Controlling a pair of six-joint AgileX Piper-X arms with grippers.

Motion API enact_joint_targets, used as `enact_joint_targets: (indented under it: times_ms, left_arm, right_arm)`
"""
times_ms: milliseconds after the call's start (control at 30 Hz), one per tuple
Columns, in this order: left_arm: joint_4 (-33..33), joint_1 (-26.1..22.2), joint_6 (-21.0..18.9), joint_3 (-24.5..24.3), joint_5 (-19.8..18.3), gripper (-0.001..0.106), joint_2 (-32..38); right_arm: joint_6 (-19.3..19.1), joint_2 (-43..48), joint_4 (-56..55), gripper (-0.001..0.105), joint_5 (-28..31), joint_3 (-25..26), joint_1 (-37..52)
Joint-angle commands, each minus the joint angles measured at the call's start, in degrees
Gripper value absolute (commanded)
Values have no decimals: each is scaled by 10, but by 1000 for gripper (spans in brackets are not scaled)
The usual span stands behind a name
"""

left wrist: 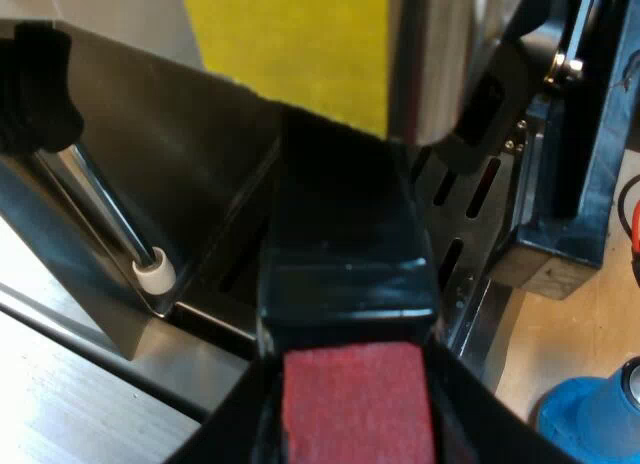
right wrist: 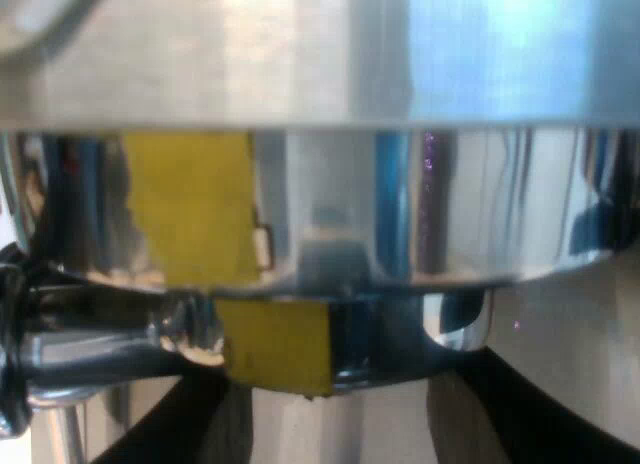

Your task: Put the handle in the coffee machine

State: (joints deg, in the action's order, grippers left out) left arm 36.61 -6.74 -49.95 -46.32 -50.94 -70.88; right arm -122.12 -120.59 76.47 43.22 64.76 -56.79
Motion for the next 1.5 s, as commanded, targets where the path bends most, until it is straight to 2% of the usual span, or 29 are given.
enact_joint_targets:
  times_ms: [33,500,567,1500]
  left_arm:
    - [-39,2,-12,-23,-80,0,20]
    - [-39,2,-12,-23,-76,0,20]
    - [-39,2,-12,-23,-76,0,20]
    - [-39,2,-12,-23,-76,0,20]
  right_arm:
    - [-12,13,47,43,-16,10,1]
    - [-9,21,43,43,-5,11,-1]
    - [30,21,43,43,-5,11,-1]
    - [30,21,12,43,-2,11,-1]
